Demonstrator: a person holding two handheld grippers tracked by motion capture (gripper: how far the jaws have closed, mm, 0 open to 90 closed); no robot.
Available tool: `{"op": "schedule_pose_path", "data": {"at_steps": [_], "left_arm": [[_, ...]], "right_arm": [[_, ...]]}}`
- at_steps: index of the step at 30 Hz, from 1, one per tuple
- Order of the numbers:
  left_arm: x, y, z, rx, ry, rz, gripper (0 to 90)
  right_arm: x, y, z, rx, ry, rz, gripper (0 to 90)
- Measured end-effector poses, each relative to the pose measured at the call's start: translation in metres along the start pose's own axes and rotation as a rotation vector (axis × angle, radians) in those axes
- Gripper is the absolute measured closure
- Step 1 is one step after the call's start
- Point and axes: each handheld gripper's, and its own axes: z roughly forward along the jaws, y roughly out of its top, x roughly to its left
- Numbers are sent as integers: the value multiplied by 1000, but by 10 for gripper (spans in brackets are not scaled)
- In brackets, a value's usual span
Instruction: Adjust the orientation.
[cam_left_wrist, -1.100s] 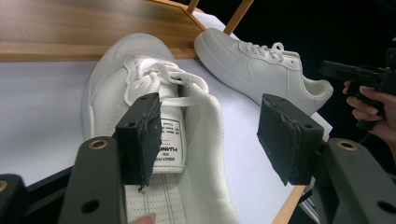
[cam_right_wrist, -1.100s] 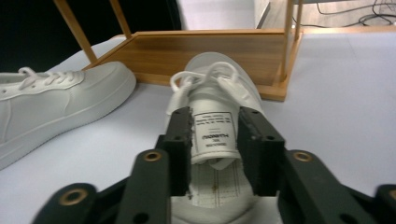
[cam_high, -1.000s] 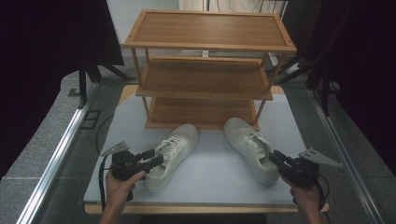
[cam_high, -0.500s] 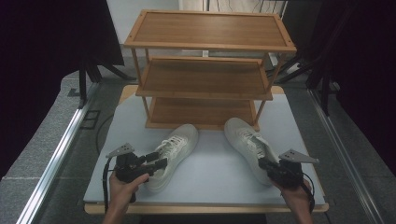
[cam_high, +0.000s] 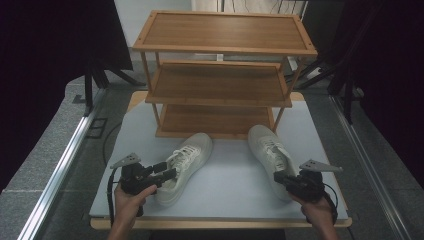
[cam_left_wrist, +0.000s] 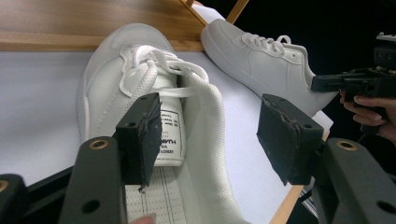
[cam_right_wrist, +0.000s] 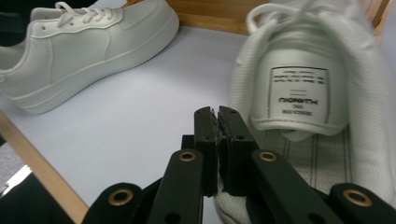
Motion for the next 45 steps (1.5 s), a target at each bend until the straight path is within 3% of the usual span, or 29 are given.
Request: {"op": "schedule_pose_path", "data": {"at_steps": [2, 6, 14, 18, 21, 24, 28, 31, 32, 35, 37, 40, 42, 45], "left_arm": [[1, 0, 0, -1, -4, -2, 401], [2, 0, -1, -2, -3, -7, 401], [3, 0, -2, -11, -7, -11, 402], [2, 0, -5, -35, 9, -10, 407], [2, 0, -6, -43, 12, -12, 407], [2, -1, -5, -39, 12, -14, 406], [4, -1, -6, -39, 19, -20, 406], [5, -2, -6, -39, 22, -22, 406], [6, -2, -6, -38, 23, -22, 406], [8, -3, -6, -37, 26, -26, 406], [9, -3, -6, -36, 27, -29, 406], [11, -4, -5, -34, 31, -34, 406], [12, -5, -5, -33, 32, -37, 406], [11, -5, -5, -31, 31, -36, 406]], "right_arm": [[-2, -1, -2, -1, -1, 11, 859], [-7, -2, -5, 6, 40, 32, 862], [-11, -2, -12, 0, 28, 20, 797], [-12, -1, -18, -68, -44, -22, 670], [-16, 4, -26, -118, -133, -38, 601], [-27, 10, -28, -113, -215, -56, 553], [-42, 14, -15, -71, -165, -35, 521], [-47, 21, -2, -26, -202, -63, 509], [-50, 23, 0, -22, -189, -53, 535], [-60, 28, 8, 22, -232, -66, 553], [-66, 28, 14, 23, -170, -55, 616], [-62, 26, 15, 14, -204, -120, 761], [-58, 26, 14, 17, -224, -124, 805], [-54, 23, 11, 30, -147, -122, 817]]}}
